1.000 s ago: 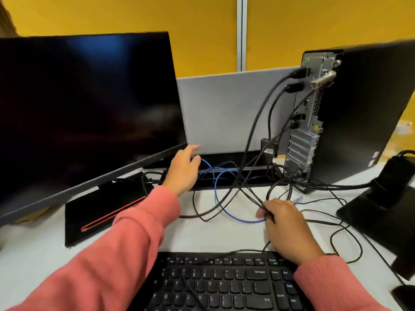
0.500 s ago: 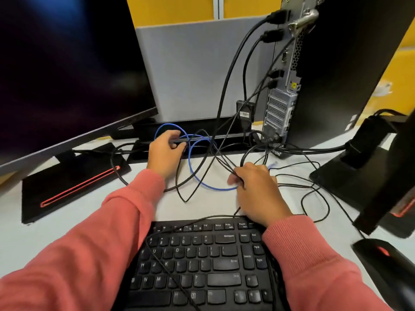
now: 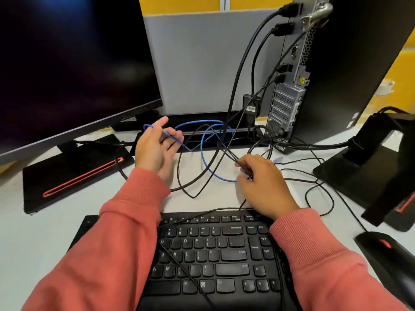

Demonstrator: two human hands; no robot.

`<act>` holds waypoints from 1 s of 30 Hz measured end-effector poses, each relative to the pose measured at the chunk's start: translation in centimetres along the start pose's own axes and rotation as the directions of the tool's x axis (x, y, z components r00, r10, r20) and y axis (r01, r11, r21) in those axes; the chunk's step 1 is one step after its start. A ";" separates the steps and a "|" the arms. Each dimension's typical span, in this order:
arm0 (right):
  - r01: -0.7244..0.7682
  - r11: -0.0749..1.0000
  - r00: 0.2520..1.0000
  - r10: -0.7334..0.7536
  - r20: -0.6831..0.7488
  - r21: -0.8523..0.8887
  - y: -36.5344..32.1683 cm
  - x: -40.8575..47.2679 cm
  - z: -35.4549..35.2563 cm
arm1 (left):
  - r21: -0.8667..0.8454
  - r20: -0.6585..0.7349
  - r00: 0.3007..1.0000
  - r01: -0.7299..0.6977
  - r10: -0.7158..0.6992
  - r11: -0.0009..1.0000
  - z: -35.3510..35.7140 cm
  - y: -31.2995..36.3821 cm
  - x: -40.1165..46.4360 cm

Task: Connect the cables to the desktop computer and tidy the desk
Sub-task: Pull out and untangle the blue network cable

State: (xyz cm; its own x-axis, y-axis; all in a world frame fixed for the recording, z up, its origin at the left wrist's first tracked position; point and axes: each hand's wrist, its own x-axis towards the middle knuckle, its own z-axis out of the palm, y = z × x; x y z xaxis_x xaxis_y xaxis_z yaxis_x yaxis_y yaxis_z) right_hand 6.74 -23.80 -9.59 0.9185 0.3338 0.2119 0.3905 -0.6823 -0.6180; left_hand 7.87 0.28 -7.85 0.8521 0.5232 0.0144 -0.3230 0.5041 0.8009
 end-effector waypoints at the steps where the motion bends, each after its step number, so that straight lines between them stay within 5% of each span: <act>1: 0.001 1.000 1.000 0.000 -0.006 0.029 0.0 0.0 0.0 | -0.084 -0.016 0.999 0.027 -0.029 0.996 -0.3 0.8 -0.2; 6: 0.079 0.987 0.968 -0.042 -0.247 0.142 -1.1 -0.4 -0.6 | -0.423 0.071 0.982 0.187 -0.174 0.887 -2.4 3.7 0.0; 9: 0.317 0.942 0.849 -0.230 -0.476 0.109 -4.8 -0.6 -2.7 | -0.568 0.187 0.968 0.247 -0.169 0.785 -3.4 4.4 0.5; 11: 0.483 0.874 0.766 -0.397 -0.506 0.046 -8.4 0.5 -4.1 | -0.601 0.228 0.960 0.269 -0.161 0.753 -3.5 4.3 0.3; 13: 0.581 0.813 0.727 -0.528 -0.438 -0.016 -11.8 3.0 -4.7 | -0.605 0.245 0.957 0.276 -0.155 0.747 -3.3 4.4 0.1; 15: 0.543 0.838 0.804 -0.534 -0.262 -0.042 -14.2 6.7 -4.1 | -0.590 0.253 0.954 0.286 -0.163 0.755 -3.3 4.5 0.0; 19: 0.246 0.899 0.965 -0.192 0.180 -0.363 -15.4 14.0 -1.3 | -0.477 0.272 0.940 0.319 -0.208 0.819 -3.6 4.8 0.1; 24: 0.176 0.633 0.917 0.172 0.359 -0.754 -11.7 16.5 2.0 | -0.468 0.256 0.943 0.313 -0.212 0.827 -4.5 5.3 0.6; 30: -0.021 0.911 0.928 0.172 0.331 -0.413 -9.8 17.9 3.1 | -0.429 0.196 0.956 0.282 -0.217 0.858 -5.1 5.3 1.4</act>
State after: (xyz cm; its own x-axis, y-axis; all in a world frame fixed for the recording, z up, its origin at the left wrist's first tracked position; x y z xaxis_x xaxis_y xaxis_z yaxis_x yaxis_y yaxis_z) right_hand 19.15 -9.17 -2.08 0.8990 0.4078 -0.1599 0.3616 -0.8969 -0.2545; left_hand 5.25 7.23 -6.61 0.9656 0.2566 -0.0427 -0.2133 0.8750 0.4347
